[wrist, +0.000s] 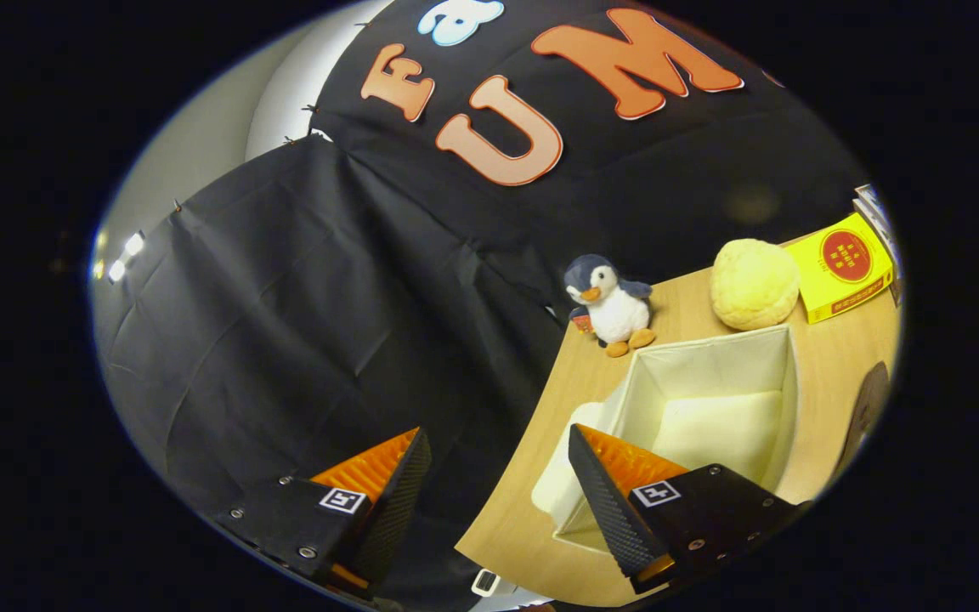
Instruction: Open the storage box then place both shoes into the box .Put the left shoe in first, then the right shoe, with the right side of both shoes facing outward in a uniform manner.
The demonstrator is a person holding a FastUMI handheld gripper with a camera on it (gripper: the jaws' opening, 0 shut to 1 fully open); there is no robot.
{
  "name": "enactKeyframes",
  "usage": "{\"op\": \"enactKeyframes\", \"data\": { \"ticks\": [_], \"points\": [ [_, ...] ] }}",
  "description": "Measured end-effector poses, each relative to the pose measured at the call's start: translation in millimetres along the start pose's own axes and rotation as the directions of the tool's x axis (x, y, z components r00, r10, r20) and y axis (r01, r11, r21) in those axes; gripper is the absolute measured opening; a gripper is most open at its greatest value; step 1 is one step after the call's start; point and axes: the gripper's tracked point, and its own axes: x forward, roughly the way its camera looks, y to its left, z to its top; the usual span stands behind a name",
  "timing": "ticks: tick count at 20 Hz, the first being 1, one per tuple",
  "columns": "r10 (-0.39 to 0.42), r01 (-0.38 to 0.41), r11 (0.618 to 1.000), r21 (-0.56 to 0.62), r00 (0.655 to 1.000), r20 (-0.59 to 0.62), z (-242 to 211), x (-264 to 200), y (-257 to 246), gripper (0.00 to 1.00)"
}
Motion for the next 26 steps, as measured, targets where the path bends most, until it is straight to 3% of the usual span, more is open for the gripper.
{"op": "enactKeyframes", "data": {
  "ticks": [4, 10, 18, 22, 26],
  "points": [
    [-0.120, 0.120, 0.993, -0.004, 0.989, 0.090, 19.0, -34.4, -51.2, 0.98],
    [-0.320, 0.328, 0.945, -0.011, 0.929, 0.184, 28.4, -95.1, -143.4, 0.98],
    [-0.566, 0.585, 0.808, -0.064, 0.802, 0.189, -1.5, -162.8, -262.2, 0.98],
    [-0.653, 0.683, 0.722, -0.112, 0.725, 0.218, -16.2, -193.0, -309.6, 0.98],
    [-0.706, 0.740, 0.653, -0.161, 0.671, 0.226, -40.6, -204.6, -348.6, 0.98]
  ]
}}
